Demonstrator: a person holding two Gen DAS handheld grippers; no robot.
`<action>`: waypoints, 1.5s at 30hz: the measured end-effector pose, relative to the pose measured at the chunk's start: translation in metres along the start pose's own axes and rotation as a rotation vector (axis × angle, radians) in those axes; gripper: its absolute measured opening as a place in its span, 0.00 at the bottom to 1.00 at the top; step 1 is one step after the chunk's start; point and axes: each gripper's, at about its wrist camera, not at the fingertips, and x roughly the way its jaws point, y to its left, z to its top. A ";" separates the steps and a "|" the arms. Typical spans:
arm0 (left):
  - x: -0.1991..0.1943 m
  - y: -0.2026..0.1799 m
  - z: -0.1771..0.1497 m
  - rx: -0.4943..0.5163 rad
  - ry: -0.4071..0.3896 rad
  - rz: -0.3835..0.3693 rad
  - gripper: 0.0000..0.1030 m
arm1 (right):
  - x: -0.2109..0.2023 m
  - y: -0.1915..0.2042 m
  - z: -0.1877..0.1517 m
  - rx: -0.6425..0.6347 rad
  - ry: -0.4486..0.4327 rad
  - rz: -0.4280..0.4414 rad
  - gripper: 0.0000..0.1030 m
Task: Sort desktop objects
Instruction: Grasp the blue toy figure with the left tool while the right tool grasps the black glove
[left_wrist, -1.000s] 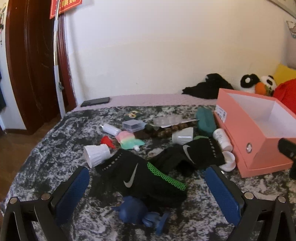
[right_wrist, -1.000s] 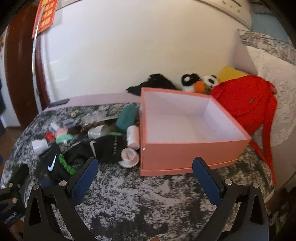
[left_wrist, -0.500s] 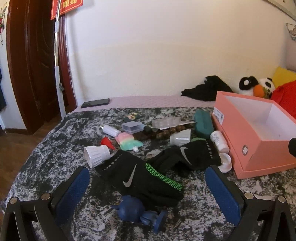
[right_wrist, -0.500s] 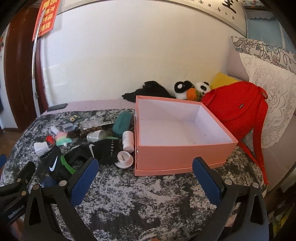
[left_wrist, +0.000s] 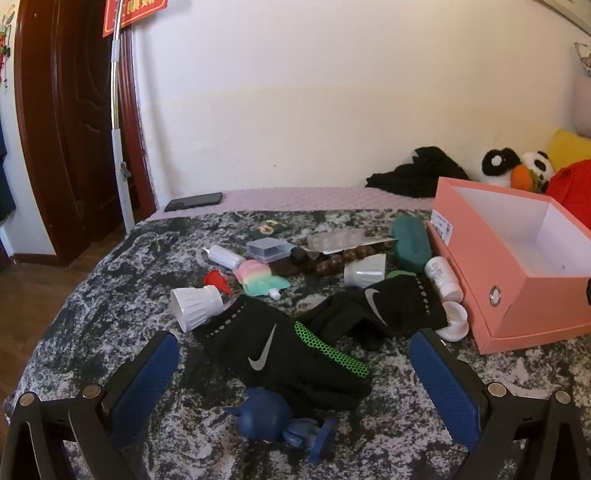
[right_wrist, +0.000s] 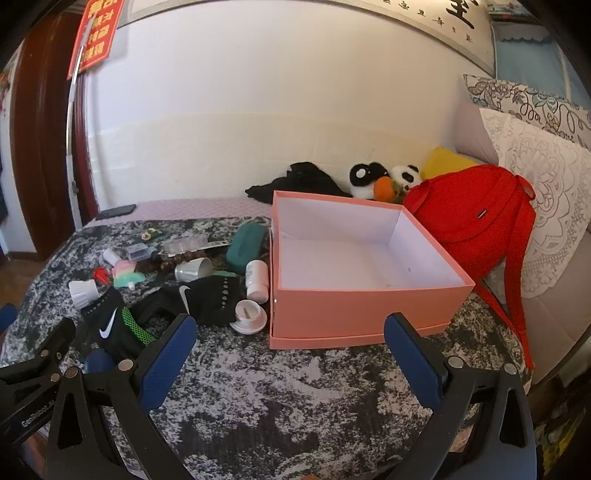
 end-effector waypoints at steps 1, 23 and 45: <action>0.000 0.000 0.000 0.000 0.001 0.002 1.00 | 0.001 0.000 0.000 -0.001 0.001 0.000 1.00; 0.062 0.017 -0.080 0.035 0.237 -0.059 1.00 | 0.098 0.053 -0.029 -0.104 0.190 0.241 1.00; 0.134 0.000 -0.087 0.238 0.317 -0.009 1.00 | 0.175 0.123 -0.035 -0.202 0.384 0.440 0.99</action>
